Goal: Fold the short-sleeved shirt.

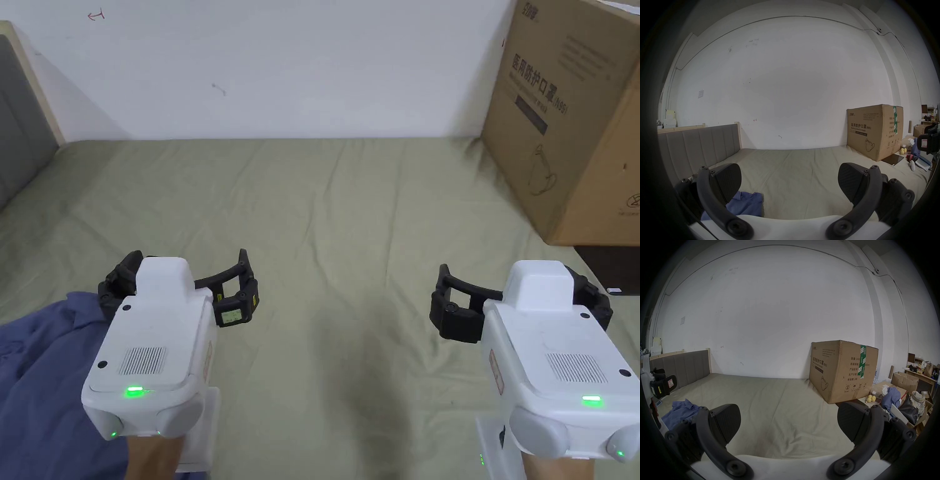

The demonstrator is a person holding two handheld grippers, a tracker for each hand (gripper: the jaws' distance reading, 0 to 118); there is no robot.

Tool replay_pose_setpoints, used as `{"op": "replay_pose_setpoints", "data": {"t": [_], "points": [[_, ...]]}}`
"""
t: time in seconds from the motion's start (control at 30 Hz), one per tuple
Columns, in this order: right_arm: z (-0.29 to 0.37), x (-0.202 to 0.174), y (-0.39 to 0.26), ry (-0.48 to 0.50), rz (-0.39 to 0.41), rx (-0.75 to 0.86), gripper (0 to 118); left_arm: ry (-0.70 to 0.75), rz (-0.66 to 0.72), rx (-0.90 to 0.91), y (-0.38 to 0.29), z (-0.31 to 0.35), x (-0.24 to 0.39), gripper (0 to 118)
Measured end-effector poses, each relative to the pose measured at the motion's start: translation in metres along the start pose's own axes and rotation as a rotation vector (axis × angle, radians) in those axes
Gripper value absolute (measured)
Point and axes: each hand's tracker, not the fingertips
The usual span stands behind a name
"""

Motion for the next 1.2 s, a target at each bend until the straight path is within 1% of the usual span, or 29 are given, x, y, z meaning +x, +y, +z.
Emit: {"op": "replay_pose_setpoints", "data": {"t": [0.07, 0.1, 0.13, 0.17, 0.2, 0.23, 0.27, 0.3, 0.33, 0.37, 0.5, 0.6, 0.7, 0.8, 1.07, 1.2], "points": [[0.0, 0.0, 0.001, 0.005, -0.013, -0.012, 114, -0.004, 0.006, 0.001, 0.001, 0.001, 0.0, 116], [0.001, 0.0, 0.002, 0.01, -0.016, -0.017, 111, -0.008, 0.012, 0.003, 0.001, 0.002, 0.001, 111], [0.001, 0.001, 0.002, 0.017, -0.021, -0.016, 105, -0.015, 0.019, 0.001, 0.001, 0.003, 0.001, 102], [0.002, 0.001, 0.002, 0.019, -0.025, -0.011, 87, -0.029, 0.023, -0.006, 0.002, 0.003, 0.002, 78], [0.003, 0.0, 0.002, 0.018, -0.024, -0.011, 62, -0.03, 0.024, -0.006, 0.002, 0.004, 0.002, 52], [0.003, 0.0, 0.002, 0.014, -0.02, -0.007, 31, -0.035, 0.023, -0.014, 0.002, 0.003, 0.004, 20], [0.003, -0.001, 0.002, 0.009, -0.012, -0.005, 0, -0.045, 0.019, -0.028, 0.002, 0.002, 0.005, 2], [0.002, -0.001, 0.002, -0.004, 0.001, -0.007, 0, -0.044, 0.022, -0.022, 0.001, 0.002, 0.006, 0], [0.002, -0.002, 0.001, 0.0, 0.0, 0.0, 0, -0.051, 0.015, -0.025, 0.0, 0.003, 0.007, 0], [0.001, -0.001, 0.002, 0.023, -0.003, -0.008, 0, -0.06, 0.013, -0.031, 0.0, 0.003, 0.007, 0], [-0.003, -0.005, 0.002, 0.034, 0.009, -0.011, 0, -0.034, 0.026, -0.04, -0.003, 0.006, 0.001, 0], [-0.008, -0.016, 0.004, 0.074, 0.017, -0.011, 0, 0.01, 0.037, -0.042, -0.003, 0.012, -0.015, 0], [-0.014, -0.034, 0.007, 0.123, 0.016, -0.001, 0, 0.073, 0.031, -0.039, -0.002, 0.023, -0.038, 0], [-0.019, -0.059, 0.011, 0.199, 0.018, 0.009, 0, 0.16, 0.022, -0.036, 0.0, 0.038, -0.068, 0], [-0.021, -0.153, 0.021, 0.438, 0.016, 0.043, 0, 0.402, 0.028, -0.048, 0.007, 0.102, -0.169, 0], [-0.014, -0.197, 0.023, 0.526, 0.011, 0.045, 0, 0.498, 0.017, -0.05, 0.007, 0.132, -0.207, 0]]}}
